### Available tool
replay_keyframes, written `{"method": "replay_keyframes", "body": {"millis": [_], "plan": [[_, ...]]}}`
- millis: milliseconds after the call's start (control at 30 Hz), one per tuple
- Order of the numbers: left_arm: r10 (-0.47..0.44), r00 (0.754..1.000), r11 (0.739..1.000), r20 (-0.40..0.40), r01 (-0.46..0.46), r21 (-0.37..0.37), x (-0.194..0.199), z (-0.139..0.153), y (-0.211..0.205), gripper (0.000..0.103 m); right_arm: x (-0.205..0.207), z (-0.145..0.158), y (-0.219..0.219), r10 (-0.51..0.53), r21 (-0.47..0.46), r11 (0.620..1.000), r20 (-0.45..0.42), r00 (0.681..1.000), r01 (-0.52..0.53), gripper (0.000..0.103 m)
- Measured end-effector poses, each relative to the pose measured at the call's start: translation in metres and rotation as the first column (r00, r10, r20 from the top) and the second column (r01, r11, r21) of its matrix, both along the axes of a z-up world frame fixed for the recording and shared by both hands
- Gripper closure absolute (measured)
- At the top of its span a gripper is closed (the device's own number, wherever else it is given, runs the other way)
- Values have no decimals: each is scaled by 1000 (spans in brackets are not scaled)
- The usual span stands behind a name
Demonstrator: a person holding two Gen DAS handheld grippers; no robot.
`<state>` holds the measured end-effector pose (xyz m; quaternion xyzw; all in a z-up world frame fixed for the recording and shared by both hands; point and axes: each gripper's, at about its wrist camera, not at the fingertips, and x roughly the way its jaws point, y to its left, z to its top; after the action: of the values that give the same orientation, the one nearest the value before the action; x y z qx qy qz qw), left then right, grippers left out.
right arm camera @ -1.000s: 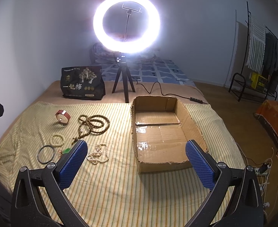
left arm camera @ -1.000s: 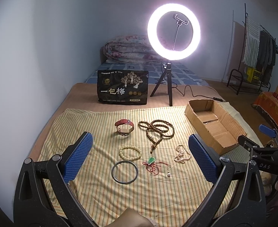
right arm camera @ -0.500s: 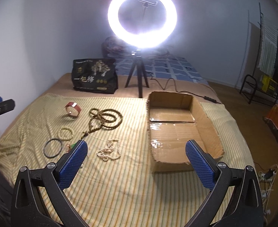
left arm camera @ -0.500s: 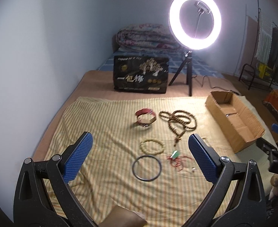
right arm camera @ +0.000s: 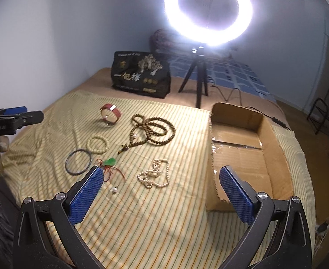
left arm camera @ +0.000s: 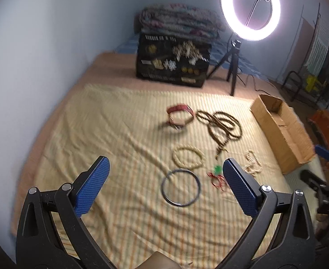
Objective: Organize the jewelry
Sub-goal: 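Lower both tools toward the pearl necklace and blue bangle, then grasp the pearl necklace with the right tool while the left tool grasps the blue bangle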
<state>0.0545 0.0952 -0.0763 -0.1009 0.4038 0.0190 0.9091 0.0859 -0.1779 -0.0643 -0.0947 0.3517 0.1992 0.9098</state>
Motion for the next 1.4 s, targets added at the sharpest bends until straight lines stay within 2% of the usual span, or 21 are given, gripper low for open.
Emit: {"method": "replay_keyframes", "body": {"millis": [233, 367, 467, 567, 633, 700, 800, 1167, 1400], "plan": [[-50, 995, 993, -89, 41, -107, 0, -28, 0, 0, 30, -24, 16, 95, 9, 995, -124, 988, -95, 1], [-79, 988, 995, -130, 71, -66, 2, -44, -13, 0, 41, -39, 27, 162, -2, 986, -183, 970, -165, 4], [-105, 982, 994, -159, 97, -54, 6, -56, -20, 0, 48, -47, 26, 150, -35, 986, -207, 967, -161, 6], [-120, 977, 992, -174, 112, -57, 12, -64, -24, 0, 55, -56, 25, 152, -7, 987, -261, 953, -160, 17], [-123, 976, 991, -180, 112, -67, 15, -67, -27, 0, 60, -61, 26, 150, 0, 988, -291, 945, -157, 19], [-125, 975, 991, -185, 115, -64, 17, -70, -28, 0, 65, -67, 29, 135, -15, 989, -301, 944, -146, 22], [-125, 973, 992, -195, 116, -58, 20, -75, -31, 0, 73, -76, 34, 119, -36, 990, -325, 938, -138, 31], [-122, 965, 992, -230, 129, 14, 36, -97, -48, 0, 87, -97, 45, 47, -114, 989, -349, 936, -92, 31], [-64, 964, 992, -256, 90, 90, 44, -108, -47, 0, 92, -102, 40, 17, -117, 991, -360, 933, -63, 31]]}}
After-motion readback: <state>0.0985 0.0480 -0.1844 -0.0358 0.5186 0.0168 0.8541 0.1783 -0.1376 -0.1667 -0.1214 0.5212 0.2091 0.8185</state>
